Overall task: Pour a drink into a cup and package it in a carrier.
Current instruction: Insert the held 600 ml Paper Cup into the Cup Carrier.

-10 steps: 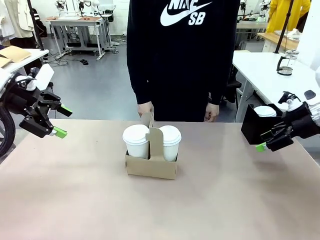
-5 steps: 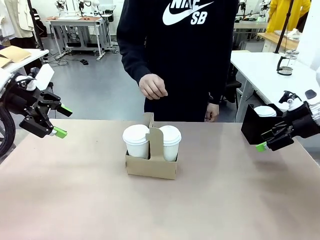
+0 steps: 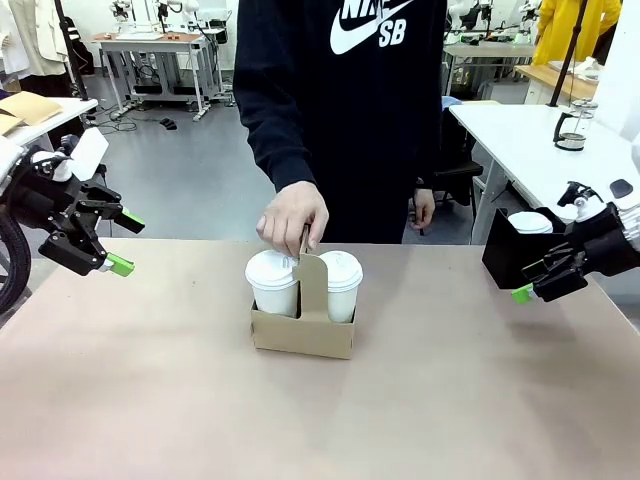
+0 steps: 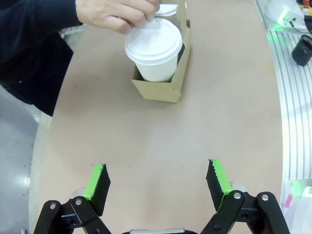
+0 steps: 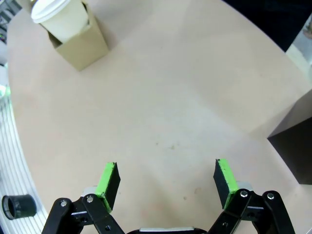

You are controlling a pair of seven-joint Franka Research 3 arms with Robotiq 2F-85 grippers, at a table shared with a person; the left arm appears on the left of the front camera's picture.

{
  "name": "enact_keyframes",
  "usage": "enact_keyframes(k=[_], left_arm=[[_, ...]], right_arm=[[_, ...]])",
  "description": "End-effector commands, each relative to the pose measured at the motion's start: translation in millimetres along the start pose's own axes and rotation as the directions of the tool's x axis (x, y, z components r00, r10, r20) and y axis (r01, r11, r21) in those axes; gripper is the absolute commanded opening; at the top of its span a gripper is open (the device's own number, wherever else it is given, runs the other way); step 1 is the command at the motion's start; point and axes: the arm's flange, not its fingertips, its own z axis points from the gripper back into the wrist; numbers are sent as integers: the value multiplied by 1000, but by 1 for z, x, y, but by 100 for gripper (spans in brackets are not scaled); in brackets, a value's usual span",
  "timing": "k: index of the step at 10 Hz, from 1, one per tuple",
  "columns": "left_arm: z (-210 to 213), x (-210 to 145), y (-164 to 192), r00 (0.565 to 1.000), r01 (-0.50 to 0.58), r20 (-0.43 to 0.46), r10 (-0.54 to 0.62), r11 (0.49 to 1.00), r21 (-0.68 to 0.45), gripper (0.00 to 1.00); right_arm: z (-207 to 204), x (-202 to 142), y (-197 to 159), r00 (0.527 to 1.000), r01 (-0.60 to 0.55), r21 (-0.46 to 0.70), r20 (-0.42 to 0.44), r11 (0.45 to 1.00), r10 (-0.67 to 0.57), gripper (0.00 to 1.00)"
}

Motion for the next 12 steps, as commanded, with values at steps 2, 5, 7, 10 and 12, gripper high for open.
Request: enact_keyframes(k=[2,5,7,10,12], left_arm=[[-1,-2,1,999,17,27,-17,1000,2,100],[-1,-2,1,999,17,27,-17,1000,2,100],[-1,-2,1,999,17,27,-17,1000,2,100],[-1,-2,1,999,17,27,-17,1000,2,100],[-1,-2,1,999,17,27,-17,1000,2,100]], right_arm=[[1,1,-1,1000,-7,-13,-3,1000,7,97],[1,1,-1,1000,-7,-13,-3,1000,7,97],[1,1,-1,1000,-7,-13,-3,1000,7,97],[1,1,-1,1000,-7,-13,-3,1000,7,97],[1,1,-1,1000,-7,-13,-3,1000,7,97]])
